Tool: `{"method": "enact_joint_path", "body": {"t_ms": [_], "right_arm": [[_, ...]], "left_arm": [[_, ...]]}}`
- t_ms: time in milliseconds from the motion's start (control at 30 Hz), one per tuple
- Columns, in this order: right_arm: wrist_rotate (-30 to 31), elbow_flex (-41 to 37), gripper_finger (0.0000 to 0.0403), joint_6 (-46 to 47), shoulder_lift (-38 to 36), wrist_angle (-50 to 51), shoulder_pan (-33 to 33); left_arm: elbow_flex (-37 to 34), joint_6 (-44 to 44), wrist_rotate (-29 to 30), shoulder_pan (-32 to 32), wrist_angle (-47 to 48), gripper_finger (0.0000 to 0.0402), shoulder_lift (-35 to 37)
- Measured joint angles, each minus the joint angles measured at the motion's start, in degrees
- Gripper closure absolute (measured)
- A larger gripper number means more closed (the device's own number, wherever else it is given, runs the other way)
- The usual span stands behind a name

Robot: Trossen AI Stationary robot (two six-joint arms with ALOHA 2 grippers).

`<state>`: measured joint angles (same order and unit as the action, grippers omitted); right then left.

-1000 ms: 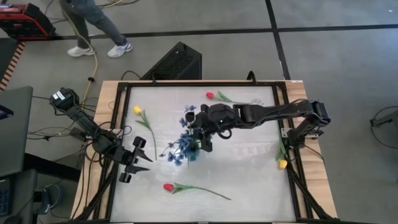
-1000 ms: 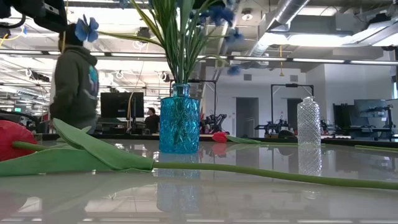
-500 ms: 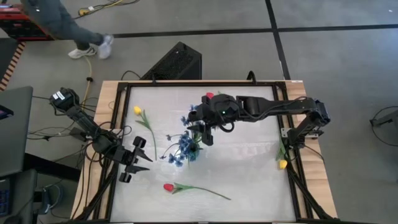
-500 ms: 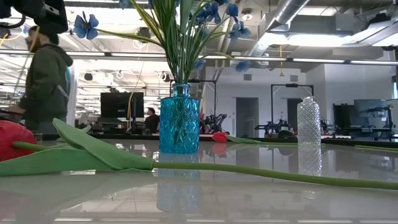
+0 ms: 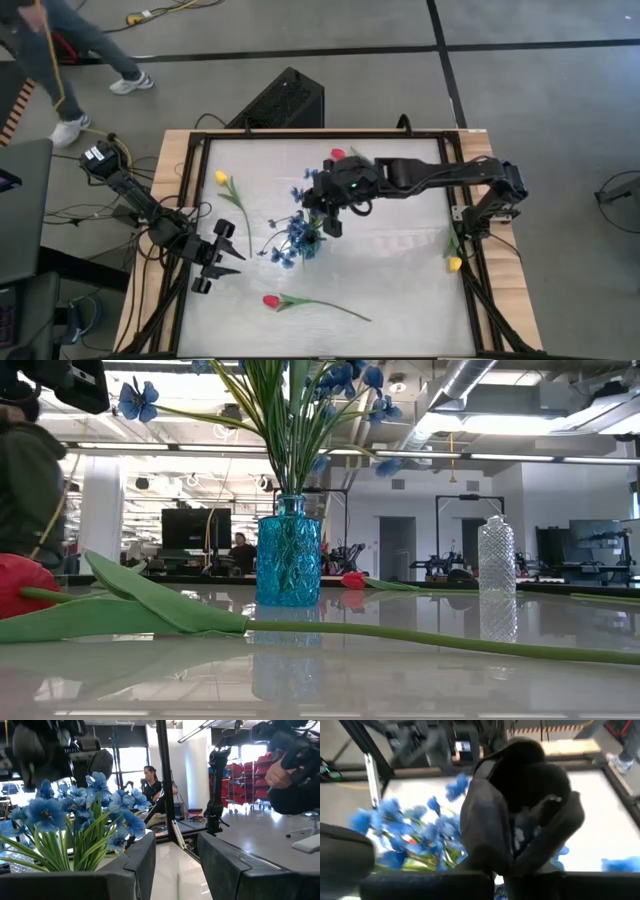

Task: Sort flowers into vase by color
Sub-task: Put the black tulip into the blue vase

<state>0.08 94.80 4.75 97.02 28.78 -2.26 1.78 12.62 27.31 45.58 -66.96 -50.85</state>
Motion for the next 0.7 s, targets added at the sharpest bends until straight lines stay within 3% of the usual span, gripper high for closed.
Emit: {"method": "enact_joint_path", "body": {"t_ms": [200,367,700], "right_arm": [[0.07,-0.07,0.0352,-1.19,1.87,-0.51,-0.33],[0.03,-0.08,0.0326,-1.19,0.9,-0.99,-0.74],[0.07,4.4,0.0206,1.96,-1.33,3.22,0.21]], "left_arm": [[-0.02,-0.42,0.0,0.0,0.01,0.0265,0.0],[-0.02,-0.4,0.02,0.02,0.15,0.0265,0.01],[-0.02,-0.31,0.15,0.0,0.31,0.0265,0.02]]}}
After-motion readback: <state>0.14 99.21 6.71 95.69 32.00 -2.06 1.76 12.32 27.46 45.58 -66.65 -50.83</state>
